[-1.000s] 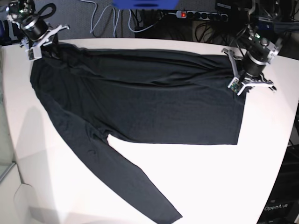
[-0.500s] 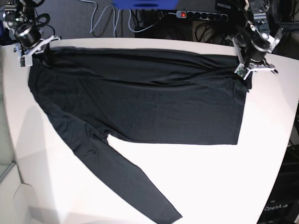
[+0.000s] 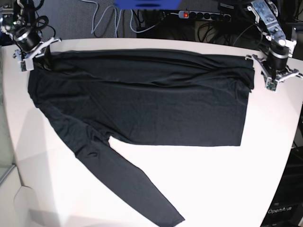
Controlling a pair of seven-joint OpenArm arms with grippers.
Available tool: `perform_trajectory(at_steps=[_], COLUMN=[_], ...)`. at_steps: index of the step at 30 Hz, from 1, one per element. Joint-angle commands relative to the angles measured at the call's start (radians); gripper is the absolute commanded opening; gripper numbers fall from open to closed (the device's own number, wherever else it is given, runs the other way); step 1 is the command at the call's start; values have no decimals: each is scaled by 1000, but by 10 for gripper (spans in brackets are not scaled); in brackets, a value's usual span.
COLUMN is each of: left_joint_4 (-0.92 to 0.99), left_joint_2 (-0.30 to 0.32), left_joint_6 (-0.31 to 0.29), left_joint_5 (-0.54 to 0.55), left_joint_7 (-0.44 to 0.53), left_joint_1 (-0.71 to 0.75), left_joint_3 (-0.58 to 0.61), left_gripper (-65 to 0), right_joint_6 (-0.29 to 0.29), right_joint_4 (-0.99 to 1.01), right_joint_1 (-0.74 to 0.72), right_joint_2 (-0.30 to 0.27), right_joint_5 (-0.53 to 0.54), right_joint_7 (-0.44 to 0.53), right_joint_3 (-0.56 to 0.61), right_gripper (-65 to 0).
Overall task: Fold the T-shirt properly
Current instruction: 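Release the edge and move both grippers to the shirt's opposite long edge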
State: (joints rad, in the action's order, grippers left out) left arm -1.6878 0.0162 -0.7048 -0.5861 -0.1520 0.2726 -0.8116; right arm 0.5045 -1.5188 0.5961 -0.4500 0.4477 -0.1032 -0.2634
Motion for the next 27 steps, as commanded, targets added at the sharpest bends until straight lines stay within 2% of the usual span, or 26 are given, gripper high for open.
perform_trajectory(at_steps=[1, 9, 14, 17, 22, 24, 27], left_joint_4=[-16, -15, 48, 99, 205, 229, 294], left_joint_2=[9, -29, -46, -48, -46, -48, -48], left_joint_6=[7, 7, 7, 7, 7, 7, 7], left_joint_5=[8, 13, 5, -70, -90, -96, -96], left_joint_7=[18, 18, 1, -88, -110, -110, -108], left_joint_1=[-8, -78, -201, -306, -459, -503, -571], left_joint_3=[-4, -4, 1, 4, 2, 4, 4], left_gripper=[-650, -650, -650, -650, -650, -650, -650], right_joint_6=[7, 9, 13, 13, 13, 12, 12], right_joint_4=[-39, -148, -144, -145, -127, -75, 45], right_joint_1=[6, 17, -117, -230, -420, -511, -618], right_joint_2=[-17, -22, -60, -74, -83, -85, -85], right_joint_5=[12, 12, 12, 12, 12, 12, 12], right_joint_7=[29, 13, -165, -284, -430, -494, -536], right_joint_3=[-24, -83, -87, -86, -75, -49, -7], right_gripper=[-623, -619, -552, -510, -482, -476, -472])
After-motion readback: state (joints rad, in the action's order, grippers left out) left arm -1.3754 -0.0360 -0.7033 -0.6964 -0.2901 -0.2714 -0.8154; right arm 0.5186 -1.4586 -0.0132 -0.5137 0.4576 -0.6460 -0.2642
